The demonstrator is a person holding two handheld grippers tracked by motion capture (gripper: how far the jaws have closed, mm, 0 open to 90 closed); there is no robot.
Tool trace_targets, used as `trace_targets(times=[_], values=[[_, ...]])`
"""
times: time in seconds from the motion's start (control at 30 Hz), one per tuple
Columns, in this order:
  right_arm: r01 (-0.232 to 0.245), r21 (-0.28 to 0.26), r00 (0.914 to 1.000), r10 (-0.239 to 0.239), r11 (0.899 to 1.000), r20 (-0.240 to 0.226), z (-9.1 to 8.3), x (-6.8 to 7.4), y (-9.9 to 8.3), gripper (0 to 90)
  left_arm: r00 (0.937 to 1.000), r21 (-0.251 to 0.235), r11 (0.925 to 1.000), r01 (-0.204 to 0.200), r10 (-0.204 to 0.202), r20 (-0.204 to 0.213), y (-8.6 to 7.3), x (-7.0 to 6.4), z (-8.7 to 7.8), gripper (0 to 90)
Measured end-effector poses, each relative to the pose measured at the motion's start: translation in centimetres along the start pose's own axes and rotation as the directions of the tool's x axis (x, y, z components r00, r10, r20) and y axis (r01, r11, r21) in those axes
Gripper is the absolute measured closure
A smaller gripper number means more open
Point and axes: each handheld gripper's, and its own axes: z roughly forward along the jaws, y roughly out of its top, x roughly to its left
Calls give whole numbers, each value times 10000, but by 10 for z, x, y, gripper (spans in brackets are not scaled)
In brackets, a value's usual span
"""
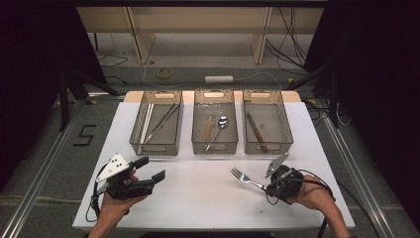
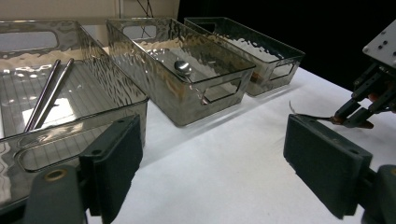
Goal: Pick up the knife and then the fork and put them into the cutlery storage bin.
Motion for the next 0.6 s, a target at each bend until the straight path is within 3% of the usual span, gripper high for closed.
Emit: trace_targets(times=[0.23, 0.37, 0.6], values=[[-607, -1247, 9980, 584, 9903, -222, -15, -8, 0, 776, 10000, -98, 9999, 56, -56, -35, 0, 0, 0, 190], [-1141, -2165, 9935, 1123, 9696, -206, -28, -18, 1, 776, 10000, -194, 9998, 81, -81, -31, 0, 0, -1, 189], [-1689, -2857, 9851, 1714, 9433, -165, -40, -35, 11, 776, 10000, -202, 9998, 67, -68, -46, 0, 1, 0, 187]])
